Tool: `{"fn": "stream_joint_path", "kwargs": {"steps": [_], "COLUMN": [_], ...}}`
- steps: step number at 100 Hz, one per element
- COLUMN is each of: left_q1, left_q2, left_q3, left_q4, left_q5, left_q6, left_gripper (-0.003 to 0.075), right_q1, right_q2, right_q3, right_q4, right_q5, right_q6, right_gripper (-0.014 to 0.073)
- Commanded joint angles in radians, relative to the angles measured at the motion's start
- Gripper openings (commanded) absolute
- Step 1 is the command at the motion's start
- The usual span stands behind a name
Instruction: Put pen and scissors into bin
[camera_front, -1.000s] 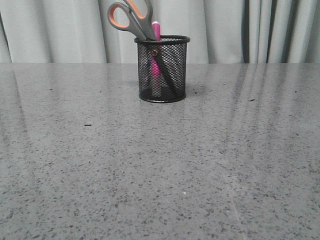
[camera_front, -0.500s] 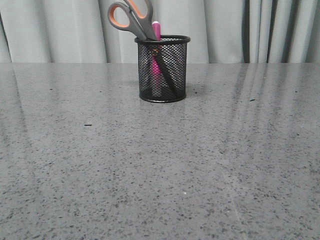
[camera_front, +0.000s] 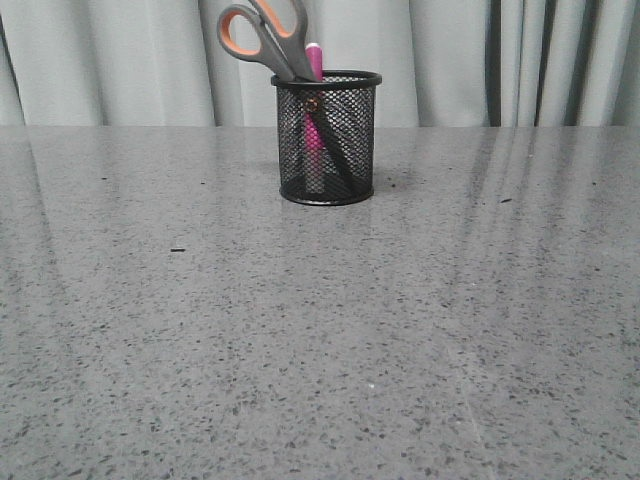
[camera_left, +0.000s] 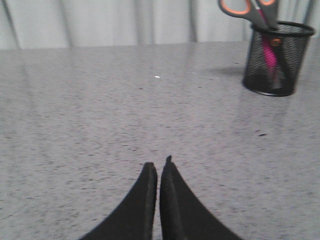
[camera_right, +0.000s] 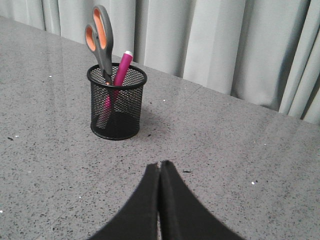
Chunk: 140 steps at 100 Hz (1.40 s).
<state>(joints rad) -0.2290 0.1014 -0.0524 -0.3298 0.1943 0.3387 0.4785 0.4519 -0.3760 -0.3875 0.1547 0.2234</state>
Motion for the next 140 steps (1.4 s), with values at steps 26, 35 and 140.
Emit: {"fn": "stream_joint_path", "kwargs": {"steps": [26, 35, 140], "left_q1": [0.004, 0.004, 0.004], "left_q2": [-0.129, -0.137, -0.137], "left_q3": [0.080, 0.080, 0.080], "left_q4": [0.303, 0.290, 0.213], "left_q5": [-0.016, 0.056, 0.095], "left_q6": [-0.352, -0.352, -0.352], "left_gripper": [-0.0020, -0.0020, -0.0020], "right_q1": [-0.005, -0.005, -0.005], "right_q2": [0.001, 0.001, 0.001], "right_q3": [-0.026, -0.026, -0.024], "right_q4": [-0.017, -0.017, -0.017], "right_q5": [-0.065, -0.065, -0.065], "right_q6": [-0.007, -0.007, -0.007], "right_gripper": [-0.0069, -0.0069, -0.0069]}}
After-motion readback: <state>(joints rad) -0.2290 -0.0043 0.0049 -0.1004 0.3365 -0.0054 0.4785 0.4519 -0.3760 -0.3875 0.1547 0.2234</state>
